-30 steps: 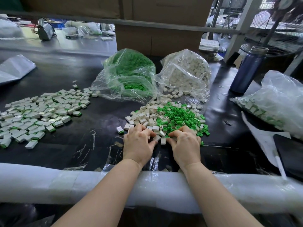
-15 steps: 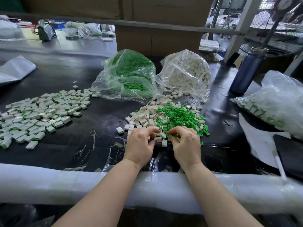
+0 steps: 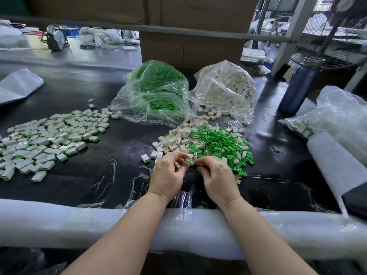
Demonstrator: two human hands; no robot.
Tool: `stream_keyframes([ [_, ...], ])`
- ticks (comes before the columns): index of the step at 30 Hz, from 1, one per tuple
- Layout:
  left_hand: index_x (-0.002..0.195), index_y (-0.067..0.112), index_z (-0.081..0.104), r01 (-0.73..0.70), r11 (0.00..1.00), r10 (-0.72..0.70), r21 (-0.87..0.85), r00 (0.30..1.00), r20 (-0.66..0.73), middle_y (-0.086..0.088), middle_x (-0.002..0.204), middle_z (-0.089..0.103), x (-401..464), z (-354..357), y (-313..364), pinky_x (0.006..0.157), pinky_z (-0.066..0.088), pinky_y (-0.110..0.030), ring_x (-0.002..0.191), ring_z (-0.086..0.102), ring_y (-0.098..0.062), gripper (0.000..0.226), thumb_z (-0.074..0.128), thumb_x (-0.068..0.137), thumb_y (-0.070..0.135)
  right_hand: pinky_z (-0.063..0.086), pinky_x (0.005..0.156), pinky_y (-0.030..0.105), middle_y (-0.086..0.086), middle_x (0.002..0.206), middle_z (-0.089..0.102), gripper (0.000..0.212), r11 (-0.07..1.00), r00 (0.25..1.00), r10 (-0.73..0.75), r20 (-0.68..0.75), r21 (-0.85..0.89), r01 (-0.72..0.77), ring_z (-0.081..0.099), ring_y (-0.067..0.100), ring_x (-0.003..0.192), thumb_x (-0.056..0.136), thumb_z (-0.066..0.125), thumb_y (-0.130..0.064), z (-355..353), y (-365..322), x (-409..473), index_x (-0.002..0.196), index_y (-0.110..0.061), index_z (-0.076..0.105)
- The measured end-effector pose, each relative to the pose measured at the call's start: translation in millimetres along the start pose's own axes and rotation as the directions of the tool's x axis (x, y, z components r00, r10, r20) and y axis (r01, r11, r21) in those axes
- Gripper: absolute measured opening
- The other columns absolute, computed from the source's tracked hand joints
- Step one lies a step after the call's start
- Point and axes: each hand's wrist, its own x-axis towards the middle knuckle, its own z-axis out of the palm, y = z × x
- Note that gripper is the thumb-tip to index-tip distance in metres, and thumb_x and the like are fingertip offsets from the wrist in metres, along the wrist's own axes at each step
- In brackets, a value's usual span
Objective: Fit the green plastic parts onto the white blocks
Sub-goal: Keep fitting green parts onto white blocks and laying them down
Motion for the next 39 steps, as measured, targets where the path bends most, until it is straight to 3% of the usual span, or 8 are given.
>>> stream_keyframes([
  [6,0.095,0.023,0.066,-0.063,0.998,0.063,-0.014,0.998,0.031,0.005,0.080,0.060,-1.2,0.6,-0.3,0.072,0.048,-0.030,0.068,0.048,-0.011,0.014,0.066,0.084,0.014,0.035,0.072,0.003,0.000,0.089,0.064,0.011,0.991,0.995,-0.006,-0.096,0.131,0.019,0.047,-0.001,0.074,0.089,0.060,-0.007,-2.6,-0.1,0.9,0.094,-0.009,0.070],
  [10,0.098,0.013,0.068,-0.121,0.991,0.119,0.056,0.992,0.045,0.010,0.081,0.058,-2.0,0.9,0.8,0.081,0.048,-0.031,0.073,0.049,-0.009,0.016,0.068,0.082,0.010,0.039,0.072,0.007,-0.003,0.083,0.062,0.005,0.987,0.995,-0.003,-0.095,0.158,0.018,0.052,0.008,0.078,0.087,0.063,-0.008,-2.9,0.7,1.3,0.089,-0.009,0.068],
  [14,0.098,0.014,0.069,-0.125,0.991,0.123,0.054,0.992,0.039,0.007,0.083,0.060,-1.7,0.5,0.9,0.081,0.047,-0.028,0.074,0.050,-0.009,0.016,0.067,0.083,0.010,0.046,0.074,0.024,0.000,0.083,0.064,0.004,0.985,0.999,0.018,-0.051,0.173,-0.009,0.057,0.015,0.079,0.088,0.061,-0.011,-1.5,1.1,1.2,0.089,-0.011,0.066],
  [17,0.097,0.017,0.069,-0.080,0.997,0.080,-0.005,0.996,0.036,0.006,0.083,0.063,-1.9,0.1,0.1,0.076,0.047,-0.020,0.069,0.052,-0.001,0.015,0.068,0.083,0.011,0.047,0.074,0.022,-0.002,0.083,0.065,0.006,0.978,0.998,0.008,-0.068,0.207,0.006,0.059,0.014,0.079,0.087,0.064,-0.012,-2.6,-0.4,0.6,0.091,-0.010,0.068],
  [21,0.095,0.014,0.071,-0.027,0.996,0.031,-0.079,0.999,0.043,-0.001,0.087,0.070,-1.0,0.4,-1.7,0.081,0.052,-0.022,0.081,0.065,-0.012,0.014,0.069,0.082,0.010,0.051,0.080,0.029,0.004,0.088,0.069,0.009,0.971,1.000,-0.008,-0.026,0.238,0.014,0.063,0.017,0.084,0.085,0.066,-0.013,-3.8,-2.2,-0.2,0.092,-0.007,0.069],
  [29,0.097,0.012,0.074,-0.067,0.998,0.067,0.007,0.998,0.014,-0.002,0.095,0.073,-0.8,0.7,-3.2,0.088,0.049,-0.022,0.090,0.066,-0.012,0.016,0.069,0.082,0.013,0.039,0.072,0.023,-0.001,0.087,0.058,0.009,0.996,0.996,-0.077,-0.052,0.049,0.079,0.051,0.015,0.078,0.092,0.056,-0.012,0.0,-2.2,-0.4,0.092,-0.005,0.062],
  [34,0.087,0.016,0.076,-0.064,0.998,0.065,0.022,0.997,-0.051,0.005,0.085,0.072,-1.7,0.7,-2.3,0.080,0.050,-0.015,0.080,0.066,-0.008,0.012,0.074,0.077,0.010,0.037,0.069,0.029,0.006,0.085,0.065,0.011,0.993,0.994,-0.103,-0.036,-0.067,0.101,0.053,0.021,0.077,0.093,0.054,-0.017,1.0,-2.0,-2.3,0.094,-0.008,0.060],
  [39,0.082,0.018,0.074,-0.045,0.999,0.045,0.019,0.999,-0.008,0.010,0.075,0.067,-1.5,0.5,-2.2,0.072,0.052,-0.021,0.068,0.061,-0.004,0.009,0.073,0.076,0.011,0.043,0.071,0.034,0.005,0.087,0.064,0.009,0.990,0.992,-0.126,-0.030,-0.059,0.125,0.055,0.023,0.081,0.094,0.052,-0.011,0.6,-3.5,-2.9,0.094,-0.007,0.059],
])
